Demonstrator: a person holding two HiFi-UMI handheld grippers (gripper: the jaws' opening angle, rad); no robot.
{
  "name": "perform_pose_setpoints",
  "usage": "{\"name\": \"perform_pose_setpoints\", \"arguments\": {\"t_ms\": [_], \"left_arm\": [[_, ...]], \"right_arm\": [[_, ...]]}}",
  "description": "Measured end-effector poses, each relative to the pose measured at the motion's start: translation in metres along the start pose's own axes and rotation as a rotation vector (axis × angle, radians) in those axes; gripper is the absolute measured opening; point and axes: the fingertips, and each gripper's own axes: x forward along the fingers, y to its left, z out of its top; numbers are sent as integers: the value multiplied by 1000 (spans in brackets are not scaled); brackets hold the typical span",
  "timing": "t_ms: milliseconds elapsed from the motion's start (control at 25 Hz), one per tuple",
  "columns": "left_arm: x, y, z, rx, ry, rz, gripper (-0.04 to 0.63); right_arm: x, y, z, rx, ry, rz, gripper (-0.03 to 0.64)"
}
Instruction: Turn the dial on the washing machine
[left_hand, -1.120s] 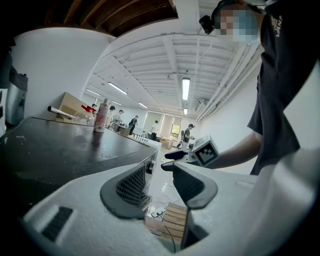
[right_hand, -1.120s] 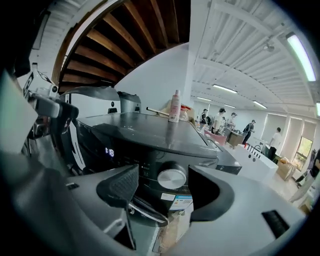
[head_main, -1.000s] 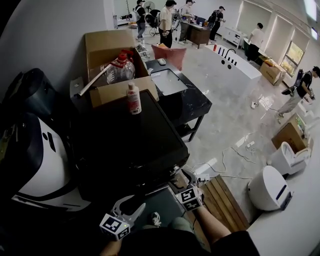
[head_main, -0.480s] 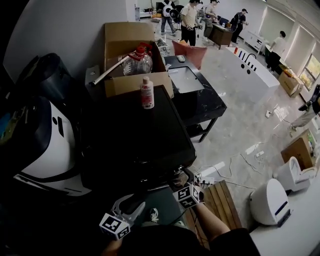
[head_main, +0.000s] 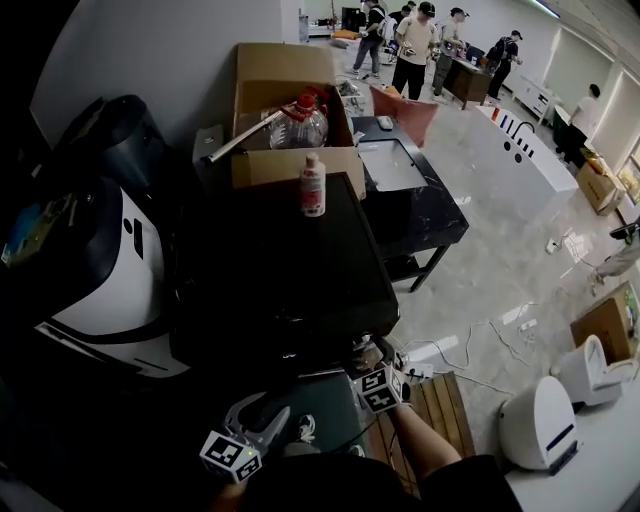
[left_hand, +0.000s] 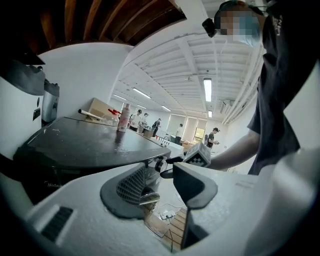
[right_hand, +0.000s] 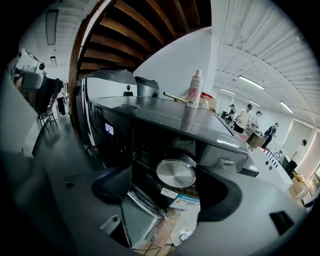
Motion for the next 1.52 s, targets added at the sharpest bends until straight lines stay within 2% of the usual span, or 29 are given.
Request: {"name": "perform_pose_setpoints", "arguments": {"t_ms": [240, 440, 800, 960, 1280, 1520], "left_arm": [[-13, -8, -13, -27, -1, 51, 166], [-22, -15, -18, -49, -17, 87, 164], [-45, -19, -33, -81, -11, 160, 163], [-52, -17, -33, -80, -11, 187, 163], [-53, -20, -34, -81, 3, 187, 163], [-53, -17, -34, -81, 7, 187, 163]], "right_arm": [[0, 2, -4, 46, -6, 19, 397], [3, -2, -7, 222, -34, 73, 400], [13, -4, -13, 428, -67, 84, 413], [15, -5, -13, 479, -86, 73, 411], [24, 10, -30, 554, -49, 138, 374], [19, 6, -30, 586, -63, 106, 374]]}}
